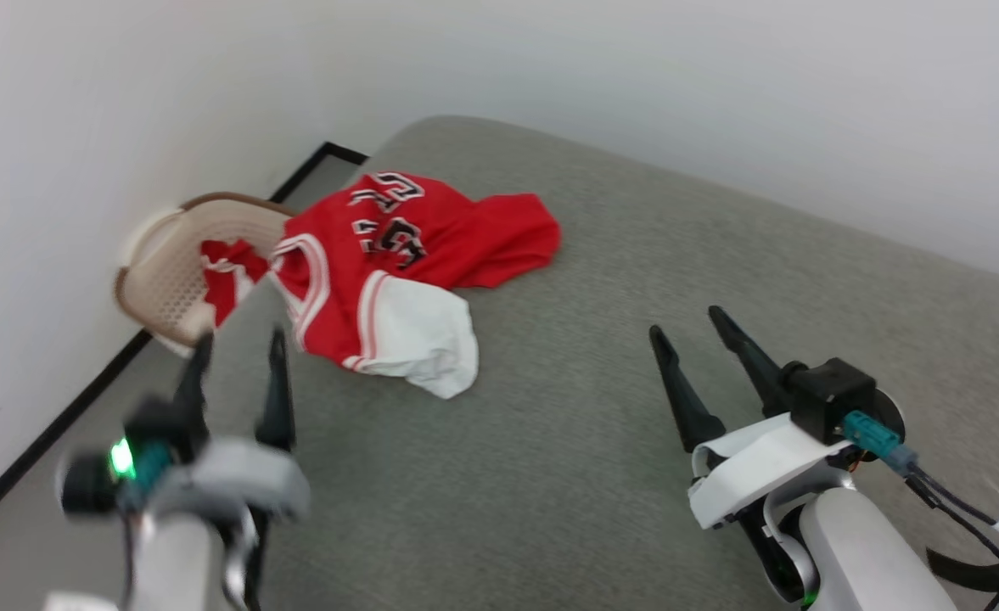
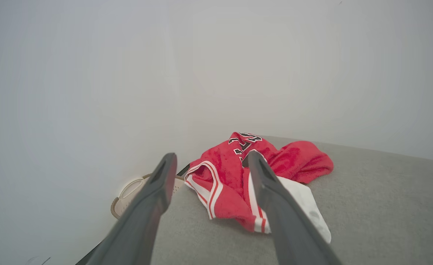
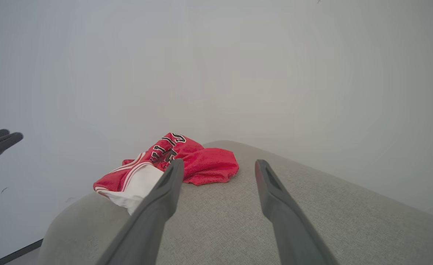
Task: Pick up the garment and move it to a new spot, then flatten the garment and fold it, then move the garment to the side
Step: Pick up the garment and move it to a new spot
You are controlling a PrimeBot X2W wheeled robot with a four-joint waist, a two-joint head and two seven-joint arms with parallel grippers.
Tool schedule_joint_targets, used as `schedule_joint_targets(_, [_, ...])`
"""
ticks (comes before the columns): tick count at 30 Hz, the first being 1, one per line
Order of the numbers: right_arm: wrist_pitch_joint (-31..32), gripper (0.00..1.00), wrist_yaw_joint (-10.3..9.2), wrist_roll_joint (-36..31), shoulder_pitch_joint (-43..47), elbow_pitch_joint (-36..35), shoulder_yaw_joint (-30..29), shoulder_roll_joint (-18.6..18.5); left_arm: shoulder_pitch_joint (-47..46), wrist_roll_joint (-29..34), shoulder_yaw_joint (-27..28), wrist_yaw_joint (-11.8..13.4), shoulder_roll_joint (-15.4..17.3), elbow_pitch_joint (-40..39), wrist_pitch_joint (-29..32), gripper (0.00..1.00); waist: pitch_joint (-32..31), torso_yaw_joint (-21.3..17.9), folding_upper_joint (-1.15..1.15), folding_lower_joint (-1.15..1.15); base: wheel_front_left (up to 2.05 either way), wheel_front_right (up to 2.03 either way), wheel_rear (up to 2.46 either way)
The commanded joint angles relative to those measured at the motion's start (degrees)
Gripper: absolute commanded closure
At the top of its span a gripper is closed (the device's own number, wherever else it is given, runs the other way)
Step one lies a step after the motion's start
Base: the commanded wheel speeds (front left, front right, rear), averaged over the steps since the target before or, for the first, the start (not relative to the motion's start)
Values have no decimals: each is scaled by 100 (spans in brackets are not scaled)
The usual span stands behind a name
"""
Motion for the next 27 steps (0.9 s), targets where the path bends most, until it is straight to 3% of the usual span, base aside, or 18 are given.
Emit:
schedule_joint_targets(1, [-28,0,-8,48,67,-19,85,-23,-453,18,-6,-110,137,186,0,0,343,-523,0,-1,0,0,0])
schedule_joint_targets(7, [-28,0,-8,95,-158,-142,231,-15,-1976,-243,115,-382,760,1393,106,0,939,-1327,0,-1,0,0,0])
schedule_joint_targets(13, [-17,0,-8,114,-291,-278,156,-64,-3274,-597,157,-491,1488,2886,848,0,1383,-1956,0,-1,0,0,0])
schedule_joint_targets(16, [-17,0,-8,124,-281,-328,91,-61,-3717,-941,191,-513,1678,3564,1574,0,1474,-2168,0,-1,0,0,0])
schedule_joint_targets(22, [-17,0,-8,143,-192,-431,41,-78,-4093,-1773,-321,-510,1993,4213,3590,0,1565,-2374,0,-1,0,0,0])
schedule_joint_targets(27, [-17,0,-8,136,-339,-554,69,-85,-4108,-2348,-405,-505,2319,4403,4500,0,1757,-2516,0,-1,0,0,0])
